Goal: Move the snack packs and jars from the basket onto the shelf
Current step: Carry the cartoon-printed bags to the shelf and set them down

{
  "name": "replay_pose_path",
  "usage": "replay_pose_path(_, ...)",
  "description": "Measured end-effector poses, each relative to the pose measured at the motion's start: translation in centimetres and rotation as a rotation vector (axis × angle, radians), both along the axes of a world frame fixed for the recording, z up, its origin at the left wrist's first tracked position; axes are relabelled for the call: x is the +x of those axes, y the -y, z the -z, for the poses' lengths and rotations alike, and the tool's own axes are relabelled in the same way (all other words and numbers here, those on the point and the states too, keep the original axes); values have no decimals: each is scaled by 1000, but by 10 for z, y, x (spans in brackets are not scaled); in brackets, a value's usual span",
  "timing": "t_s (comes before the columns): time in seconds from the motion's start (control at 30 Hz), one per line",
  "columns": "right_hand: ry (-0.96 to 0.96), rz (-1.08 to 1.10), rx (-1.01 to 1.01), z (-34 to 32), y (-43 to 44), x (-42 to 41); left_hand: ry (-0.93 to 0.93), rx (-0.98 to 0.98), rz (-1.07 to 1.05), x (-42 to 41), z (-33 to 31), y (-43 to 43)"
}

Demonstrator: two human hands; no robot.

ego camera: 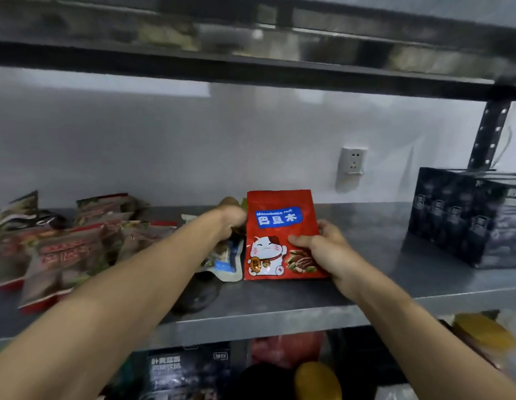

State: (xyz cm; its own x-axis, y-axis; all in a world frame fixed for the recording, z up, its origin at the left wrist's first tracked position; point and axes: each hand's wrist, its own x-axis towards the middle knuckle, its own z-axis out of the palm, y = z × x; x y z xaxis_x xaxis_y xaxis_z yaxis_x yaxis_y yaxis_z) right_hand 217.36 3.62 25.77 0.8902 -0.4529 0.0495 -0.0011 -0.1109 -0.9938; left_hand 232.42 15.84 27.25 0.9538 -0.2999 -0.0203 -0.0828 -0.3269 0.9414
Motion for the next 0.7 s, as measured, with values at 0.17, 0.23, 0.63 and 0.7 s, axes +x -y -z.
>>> replay_pose_path(0.17,-42,-56,-113,1,4,15,42,-29,-118,8,-6,-8)
replay_pose_path(0.23,-43,-87,-180,1,2,16,95,18,-139,7,-5,-13)
replay_pose_path(0.63,-80,15,-1255,-5,-2,6,859,785,-52,-43,-17,-45)
replay_pose_path(0.7,-67,-32,-1357,-10,-8,1,899,869,-91,-55,-16,-51)
